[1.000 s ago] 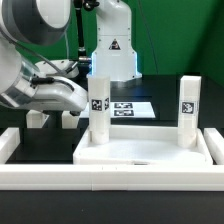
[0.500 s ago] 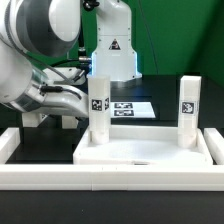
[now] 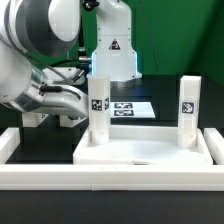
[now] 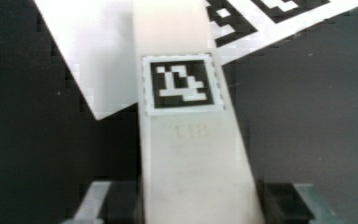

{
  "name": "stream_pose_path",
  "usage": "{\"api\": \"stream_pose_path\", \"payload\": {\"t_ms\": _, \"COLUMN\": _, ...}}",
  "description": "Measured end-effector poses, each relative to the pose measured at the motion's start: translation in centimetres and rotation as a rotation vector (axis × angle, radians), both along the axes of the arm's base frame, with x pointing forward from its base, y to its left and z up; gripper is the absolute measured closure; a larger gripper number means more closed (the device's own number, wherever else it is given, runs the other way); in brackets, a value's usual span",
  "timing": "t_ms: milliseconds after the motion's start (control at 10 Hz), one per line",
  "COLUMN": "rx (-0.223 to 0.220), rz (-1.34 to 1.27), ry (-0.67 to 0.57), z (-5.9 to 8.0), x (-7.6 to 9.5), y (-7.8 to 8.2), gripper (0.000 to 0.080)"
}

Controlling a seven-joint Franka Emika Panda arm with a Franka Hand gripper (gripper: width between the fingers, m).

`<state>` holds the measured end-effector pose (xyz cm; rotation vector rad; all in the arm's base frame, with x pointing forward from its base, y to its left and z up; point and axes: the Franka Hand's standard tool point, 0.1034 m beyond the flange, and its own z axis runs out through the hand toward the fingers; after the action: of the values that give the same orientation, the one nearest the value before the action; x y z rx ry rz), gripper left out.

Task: Assemble desk

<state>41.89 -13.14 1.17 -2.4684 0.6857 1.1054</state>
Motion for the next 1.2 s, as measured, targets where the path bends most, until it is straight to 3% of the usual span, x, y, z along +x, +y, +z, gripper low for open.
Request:
{"api": "stream_pose_path", "payload": {"t_ms": 600, "rx": 0.0, "rz": 0.002, "ry": -0.001, "z": 0.1, "x": 0.0, "y": -0.1, "gripper": 0.0502}}
{"api": "stream_pose_path", "payload": {"t_ms": 700, "rx": 0.002, "rz": 0.008, "ry": -0.009, "z": 1.1, "x": 0.5, "y": -0.3, "gripper": 0.0502}}
{"api": "stream_pose_path", "payload": {"t_ms": 900, "rx": 0.013, "rz": 0.022, "ry": -0.04, "z": 6.0, "x": 1.3, "y": -0.6, "gripper": 0.0502}}
{"api": "stream_pose_path", "payload": {"t_ms": 1100, "rx": 0.037, "rz": 0.017, "ry": -0.076, "z": 10.1, "x": 1.1, "y": 0.6, "gripper": 0.0502}}
{"api": "stream_pose_path", "payload": {"t_ms": 1200, "rx": 0.021, "rz": -0.01, "ry": -0.076, "z": 11.9, "x": 1.5, "y": 1.7, "gripper": 0.0502}}
